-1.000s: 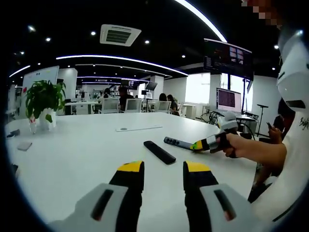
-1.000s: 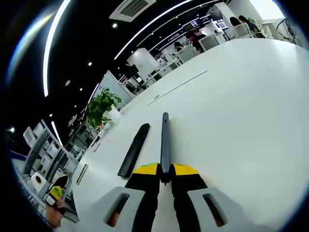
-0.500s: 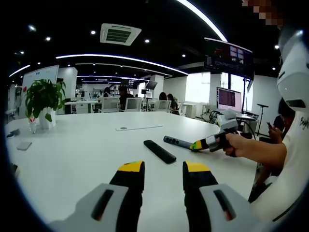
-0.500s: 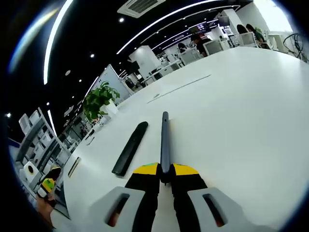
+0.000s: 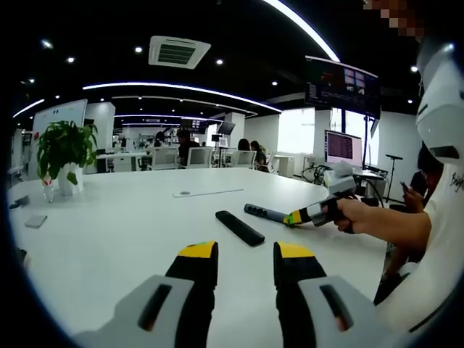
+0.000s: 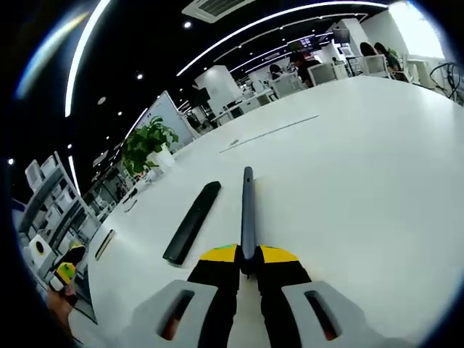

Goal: Pflip the remote and laser pointer to the front side, press the buttons, and align them neatly on the table

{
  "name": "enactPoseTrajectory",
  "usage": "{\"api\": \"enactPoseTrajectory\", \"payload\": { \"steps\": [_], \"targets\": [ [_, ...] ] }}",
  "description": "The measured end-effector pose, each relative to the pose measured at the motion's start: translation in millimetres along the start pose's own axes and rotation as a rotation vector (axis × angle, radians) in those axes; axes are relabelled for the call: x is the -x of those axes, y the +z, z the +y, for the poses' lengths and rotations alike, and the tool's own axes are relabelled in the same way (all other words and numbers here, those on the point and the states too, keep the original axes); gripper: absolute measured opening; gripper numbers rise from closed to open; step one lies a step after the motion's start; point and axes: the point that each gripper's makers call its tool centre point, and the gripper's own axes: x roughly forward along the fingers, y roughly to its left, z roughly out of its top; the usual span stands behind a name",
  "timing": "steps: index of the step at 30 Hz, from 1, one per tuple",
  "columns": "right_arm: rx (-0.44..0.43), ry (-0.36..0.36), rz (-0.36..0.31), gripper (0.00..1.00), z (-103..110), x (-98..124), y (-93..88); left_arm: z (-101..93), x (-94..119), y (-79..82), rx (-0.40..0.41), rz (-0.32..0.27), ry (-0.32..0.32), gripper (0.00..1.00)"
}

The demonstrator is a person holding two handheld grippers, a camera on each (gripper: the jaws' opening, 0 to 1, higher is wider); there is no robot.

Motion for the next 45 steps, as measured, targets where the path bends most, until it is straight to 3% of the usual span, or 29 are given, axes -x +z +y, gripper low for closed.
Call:
{"api": "enactPoseTrajectory", "payload": {
  "steps": [12, 45],
  "targets": [
    [0.090, -0.021, -0.007, 0.13, -3.0, -0.2, 1.5, -3.3, -3.7, 2.0, -0.003, -0.004, -0.012, 0.32],
    [0.169, -0.029, -0.002, 0.13, -4.2, -1.5, 2.8, -3.8, -1.2, 1.6, -0.020, 0.014, -0.004, 0.32]
  ]
}}
